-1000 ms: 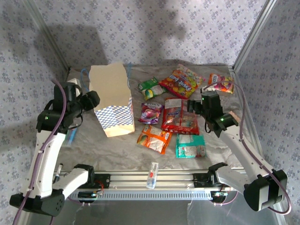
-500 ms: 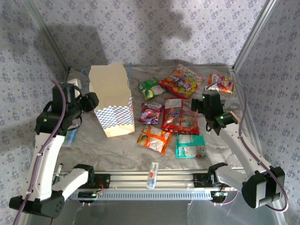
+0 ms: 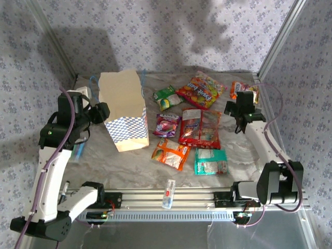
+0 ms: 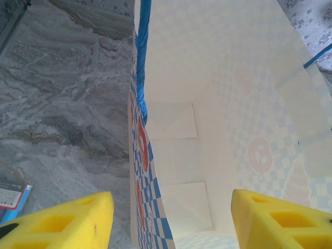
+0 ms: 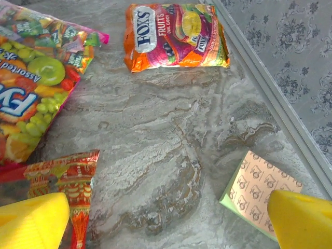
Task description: Place the snacks into the paper bag
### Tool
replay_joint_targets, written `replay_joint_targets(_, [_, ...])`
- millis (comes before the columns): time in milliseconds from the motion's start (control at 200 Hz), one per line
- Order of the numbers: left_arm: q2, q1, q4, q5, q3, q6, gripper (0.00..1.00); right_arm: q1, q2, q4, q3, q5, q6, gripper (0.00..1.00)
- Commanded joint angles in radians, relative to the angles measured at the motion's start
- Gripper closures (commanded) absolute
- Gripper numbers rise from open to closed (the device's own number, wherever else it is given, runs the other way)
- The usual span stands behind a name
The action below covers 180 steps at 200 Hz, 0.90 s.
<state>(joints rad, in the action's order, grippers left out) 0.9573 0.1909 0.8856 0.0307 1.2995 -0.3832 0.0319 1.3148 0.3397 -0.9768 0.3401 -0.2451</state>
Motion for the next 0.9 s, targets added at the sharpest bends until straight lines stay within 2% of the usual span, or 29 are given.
replay_joint_targets(0, [-0.020, 0.004, -0.040, -0.004, 0.030, 0.032, 0.38, -0.036, 0.048, 0.004, -0.060, -0.023, -0.029, 0.00])
replay_joint_targets(375, [-0.037, 0.004, -0.038, -0.006, 0.030, 0.083, 0.34, -0.192, 0.217, -0.020, -0.172, -0.127, -0.040, 0.00])
replay_joint_targets(630, [0.061, -0.004, 0.014, -0.002, 0.093, 0.087, 0.33, -0.247, 0.328, -0.044, -0.261, -0.176, 0.003, 0.00])
replay_joint_targets(765, [0.104, -0.027, 0.003, 0.003, 0.119, 0.079, 0.33, -0.291, 0.411, -0.031, -0.330, -0.180, 0.019, 0.00])
replay_joint_targets(895, [0.148, -0.091, -0.010, -0.012, 0.139, 0.051, 0.38, -0.324, 0.466, -0.039, -0.362, -0.228, -0.005, 0.00])
